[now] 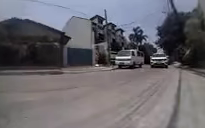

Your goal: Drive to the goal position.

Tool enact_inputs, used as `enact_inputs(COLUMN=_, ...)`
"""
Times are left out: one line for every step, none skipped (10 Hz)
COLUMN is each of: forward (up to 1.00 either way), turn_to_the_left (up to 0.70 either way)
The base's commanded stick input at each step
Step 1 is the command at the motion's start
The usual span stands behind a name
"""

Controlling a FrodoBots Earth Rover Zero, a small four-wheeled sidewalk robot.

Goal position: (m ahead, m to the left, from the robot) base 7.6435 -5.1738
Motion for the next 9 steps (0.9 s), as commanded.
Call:
enact_inputs(forward=0.0, turn_to_the_left=-0.7)
enact_inputs(forward=0.0, turn_to_the_left=-0.7)
enact_inputs(forward=0.0, turn_to_the_left=-0.7)
enact_inputs(forward=0.0, turn_to_the_left=-0.7)
enact_inputs(forward=0.0, turn_to_the_left=-0.7)
enact_inputs(forward=0.0, turn_to_the_left=-0.7)
enact_inputs(forward=0.0, turn_to_the_left=-0.7)
enact_inputs(forward=0.0, turn_to_the_left=-0.7)
enact_inputs(forward=0.0, turn_to_the_left=-0.7)
